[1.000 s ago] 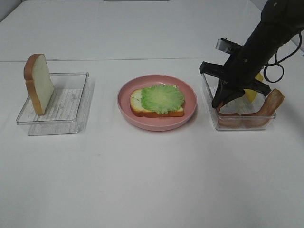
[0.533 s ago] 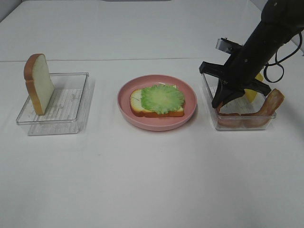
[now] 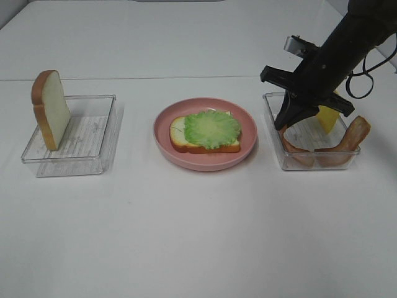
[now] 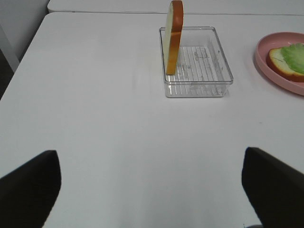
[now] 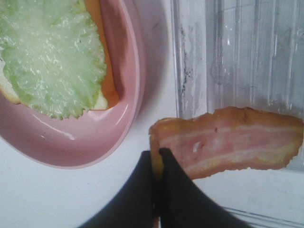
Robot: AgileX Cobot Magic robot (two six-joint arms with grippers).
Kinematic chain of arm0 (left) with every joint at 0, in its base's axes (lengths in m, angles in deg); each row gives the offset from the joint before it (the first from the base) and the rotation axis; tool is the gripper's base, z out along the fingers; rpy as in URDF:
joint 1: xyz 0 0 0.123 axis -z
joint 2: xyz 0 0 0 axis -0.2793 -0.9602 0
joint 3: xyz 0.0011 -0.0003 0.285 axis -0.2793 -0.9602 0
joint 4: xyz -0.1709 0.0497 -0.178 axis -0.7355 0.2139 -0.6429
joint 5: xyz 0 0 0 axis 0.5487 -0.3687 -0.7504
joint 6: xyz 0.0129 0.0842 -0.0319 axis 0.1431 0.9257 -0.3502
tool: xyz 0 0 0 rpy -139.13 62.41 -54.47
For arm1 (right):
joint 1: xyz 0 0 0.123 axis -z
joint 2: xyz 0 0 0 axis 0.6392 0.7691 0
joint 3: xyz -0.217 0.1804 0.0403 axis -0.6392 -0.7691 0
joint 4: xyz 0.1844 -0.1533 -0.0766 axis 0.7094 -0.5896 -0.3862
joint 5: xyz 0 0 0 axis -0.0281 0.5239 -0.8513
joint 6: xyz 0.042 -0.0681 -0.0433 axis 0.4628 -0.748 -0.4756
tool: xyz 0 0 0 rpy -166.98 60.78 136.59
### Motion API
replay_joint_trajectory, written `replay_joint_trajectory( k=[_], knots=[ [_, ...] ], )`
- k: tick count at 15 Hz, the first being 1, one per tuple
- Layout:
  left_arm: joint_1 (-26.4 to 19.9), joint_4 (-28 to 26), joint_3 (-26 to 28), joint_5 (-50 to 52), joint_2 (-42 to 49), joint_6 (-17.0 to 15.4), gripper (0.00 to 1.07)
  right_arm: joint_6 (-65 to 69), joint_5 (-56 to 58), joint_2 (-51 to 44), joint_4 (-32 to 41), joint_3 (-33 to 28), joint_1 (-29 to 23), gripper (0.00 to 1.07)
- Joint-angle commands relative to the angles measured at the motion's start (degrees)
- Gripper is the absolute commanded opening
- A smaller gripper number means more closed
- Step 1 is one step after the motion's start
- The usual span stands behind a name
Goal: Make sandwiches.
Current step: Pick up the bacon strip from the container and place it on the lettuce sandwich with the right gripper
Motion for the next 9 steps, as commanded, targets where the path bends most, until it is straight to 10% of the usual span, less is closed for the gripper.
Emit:
replay_joint_trajectory(
  k=[1, 7, 9],
  knots=[
    [0.23, -0.11, 0.0, 0.57, 1.09, -0.29, 0.95, -0.4, 0.86, -0.29, 0.29, 0.06, 0.11, 0.0],
    [0.23, -0.11, 0.0, 0.57, 1.09, -0.29, 0.95, -3.32, -0.8, -7.1, 9.28, 0.06, 0.06, 0.0],
    [0.23, -0.11, 0.0, 0.57, 1.09, -0.29, 0.95, -14.04, -0.86, -9.45, 26.7, 0.11, -1.49, 0.0]
  ],
)
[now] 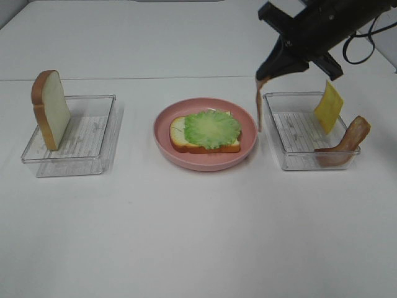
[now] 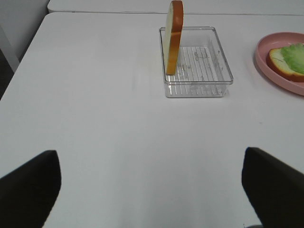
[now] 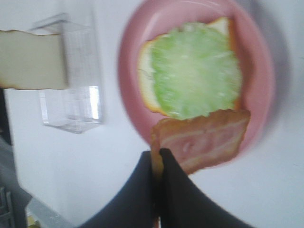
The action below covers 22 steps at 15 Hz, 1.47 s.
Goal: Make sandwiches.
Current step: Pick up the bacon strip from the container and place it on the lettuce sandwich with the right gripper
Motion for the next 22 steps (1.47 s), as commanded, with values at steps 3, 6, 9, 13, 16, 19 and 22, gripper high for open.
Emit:
replay_joint_trajectory(
  k=[3, 6, 9, 13, 16, 19, 22],
  knots=[
    [0.23, -0.11, 0.0, 0.57, 1.09, -0.29, 0.95, -9.74, -4.13, 0.69, 13.98, 0.11, -6.36, 0.0],
    [0.23, -0.11, 0.0, 0.57, 1.09, -0.29, 0.95, -12.78, -6.47, 6.88, 18.85, 4.3, -11.17, 0.0],
    [0.23, -0.11, 0.0, 0.57, 1.09, -0.29, 0.95, -12.43, -6.3, 12.49, 19.6, 10.2, -12.38, 0.0],
    [0.23, -0.11, 0.0, 0.57, 1.09, -0.29, 0.95, -11.86, -6.7, 18.68, 16.44, 13.29, -12.15, 0.0],
    [0.23, -0.11, 0.0, 0.57, 1.09, -0.29, 0.95, -3.72, -7.1, 19.37, 0.97, 13.29, -11.29, 0.0],
    [0.23, -0.11, 0.0, 0.57, 1.09, -0.29, 0.95, -0.86, -6.59, 18.96, -4.64, 13.29, -8.94, 0.0],
    [0.23, -0.11, 0.0, 0.57, 1.09, -0.29, 0.95, -0.23, -6.25, 18.85, -8.19, 13.29, -8.25, 0.0]
  ],
)
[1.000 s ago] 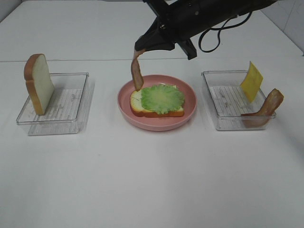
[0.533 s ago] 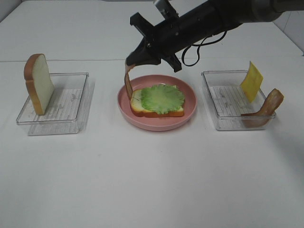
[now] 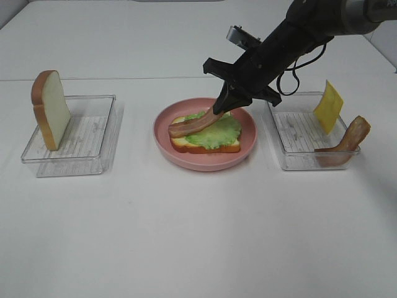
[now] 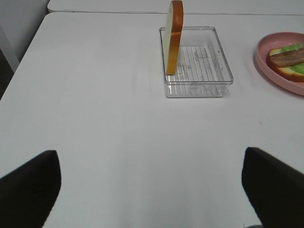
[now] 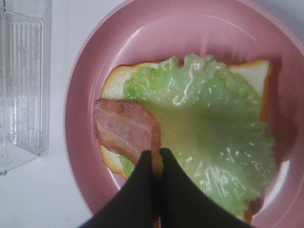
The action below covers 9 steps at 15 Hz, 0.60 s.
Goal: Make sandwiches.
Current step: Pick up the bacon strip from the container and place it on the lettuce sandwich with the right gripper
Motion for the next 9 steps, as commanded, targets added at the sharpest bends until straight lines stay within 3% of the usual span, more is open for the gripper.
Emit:
replay_joint_trajectory(
  k=[1, 4, 5, 6, 7, 8, 9],
  knots=[
    [0.23, -0.11, 0.0, 0.57, 1.09, -0.29, 0.95, 0.4, 0.74, -0.8, -2.01, 0.34, 0.11, 0.0],
    [0.23, -0.11, 0.0, 0.57, 1.09, -0.29, 0.95, 1.32, 0.74, -0.8, -3.95, 0.34, 0.11, 0.0],
    [0.23, -0.11, 0.0, 0.57, 1.09, -0.29, 0.95, 1.32, 0.86, -0.8, -3.95, 0.34, 0.11, 0.09],
    [0.23, -0.11, 0.0, 0.57, 1.09, -0.29, 0.95, 1.83, 1.2, -0.86, -3.95, 0.34, 0.11, 0.35],
    [0.23, -0.11, 0.0, 0.57, 1.09, -0.29, 0.95, 2.29, 1.49, -0.97, -3.95, 0.34, 0.11, 0.49],
    [0.23, -0.11, 0.0, 0.57, 1.09, -0.29, 0.95, 2.69, 2.41, -1.26, -4.47, 0.34, 0.11, 0.82],
    [0.23, -0.11, 0.0, 0.57, 1.09, -0.29, 0.95, 2.52, 3.27, -2.52, -6.3, 0.34, 0.11, 0.96]
  ],
)
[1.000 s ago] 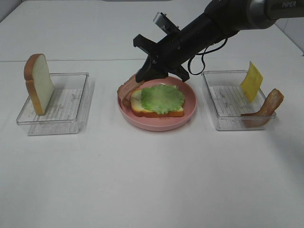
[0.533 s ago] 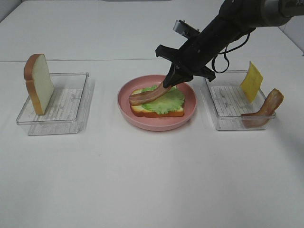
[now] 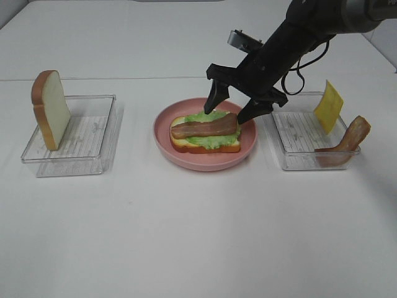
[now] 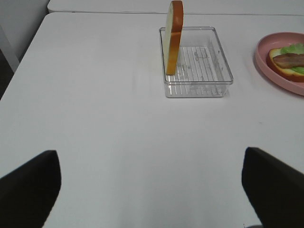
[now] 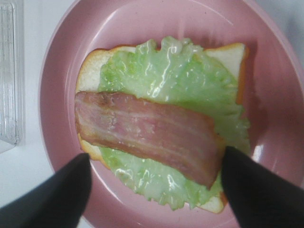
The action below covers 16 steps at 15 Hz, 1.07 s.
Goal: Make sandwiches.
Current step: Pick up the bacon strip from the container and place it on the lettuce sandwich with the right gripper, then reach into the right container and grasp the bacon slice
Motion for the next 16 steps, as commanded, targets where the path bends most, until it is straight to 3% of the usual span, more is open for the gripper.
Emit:
replay_joint_trajectory(
  k=[1, 4, 7, 8, 9, 12, 16],
  knots=[
    [0.23, -0.11, 0.0, 0.57, 1.09, -0.29, 0.95, 0.63, 1.83, -3.44, -2.64, 0.34, 0.11, 0.96],
    [0.23, -0.11, 0.0, 0.57, 1.09, -0.29, 0.95, 0.74, 4.53, -8.82, -4.41, 0.34, 0.11, 0.96],
    [0.23, -0.11, 0.0, 0.57, 1.09, -0.29, 0.95, 4.13, 9.85, -13.98, -13.58, 0.34, 0.23, 0.96],
    [0.23, -0.11, 0.0, 0.57, 1.09, -0.29, 0.95, 7.28, 12.43, -15.53, -20.51, 0.34, 0.34, 0.96],
    [0.23, -0.11, 0.0, 0.57, 1.09, -0.29, 0.95, 12.78, 18.68, -17.59, -32.09, 0.34, 0.34, 0.96],
    [0.23, -0.11, 0.0, 0.57, 1.09, -0.29, 0.95, 13.24, 22.63, -17.76, -35.01, 0.34, 0.97, 0.96],
    [0.23, -0.11, 0.0, 0.57, 1.09, -0.29, 0.95, 13.01, 26.01, -18.33, -31.8, -0.23, 11.23, 0.95]
  ],
)
